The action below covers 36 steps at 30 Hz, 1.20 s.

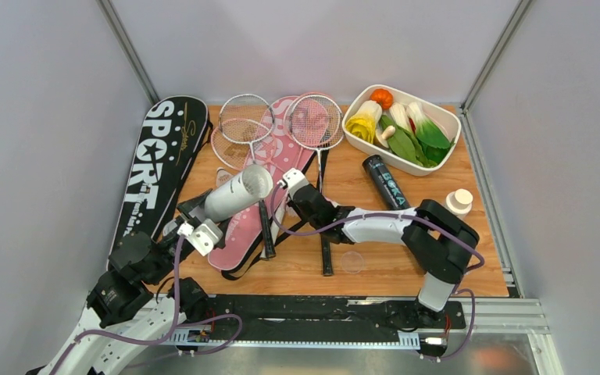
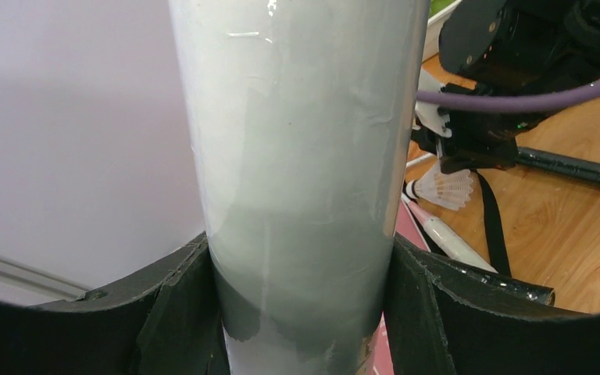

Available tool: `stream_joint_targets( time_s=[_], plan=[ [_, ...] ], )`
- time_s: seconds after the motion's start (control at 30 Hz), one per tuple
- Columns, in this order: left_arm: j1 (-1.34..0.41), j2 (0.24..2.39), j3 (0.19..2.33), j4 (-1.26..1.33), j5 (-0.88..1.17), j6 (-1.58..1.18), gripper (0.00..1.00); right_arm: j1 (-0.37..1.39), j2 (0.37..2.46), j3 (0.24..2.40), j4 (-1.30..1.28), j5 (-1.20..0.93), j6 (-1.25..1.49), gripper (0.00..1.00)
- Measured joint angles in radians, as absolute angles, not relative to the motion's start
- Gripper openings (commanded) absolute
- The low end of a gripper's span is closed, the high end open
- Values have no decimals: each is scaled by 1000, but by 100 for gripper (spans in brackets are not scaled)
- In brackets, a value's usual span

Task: Pack up the badminton gear
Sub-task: Pick up the shuttlecock at the center of the board, then place the shuttlecock at the shuttle tube.

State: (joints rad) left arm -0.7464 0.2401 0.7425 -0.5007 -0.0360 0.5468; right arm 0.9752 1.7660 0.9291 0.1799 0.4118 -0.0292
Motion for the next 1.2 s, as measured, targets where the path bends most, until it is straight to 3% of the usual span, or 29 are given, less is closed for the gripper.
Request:
stream_joint_targets(
  time_s=[0.47,0.8,1.0,1.2],
  plan=[
    [-746,301,708,-526,-59,566,28,899,1323,927,-4,268,71,0],
    [-746,380,694,-566,-71,602,31,699,966,1007,-271,-133,110,0],
    [-746,436,710,-627,-90,660,32,700,907,1114,-364,-431,107,0],
    [-746,483,759,-659,-81,683,31,700,901,1133,-429,-569,104,0]
  ],
)
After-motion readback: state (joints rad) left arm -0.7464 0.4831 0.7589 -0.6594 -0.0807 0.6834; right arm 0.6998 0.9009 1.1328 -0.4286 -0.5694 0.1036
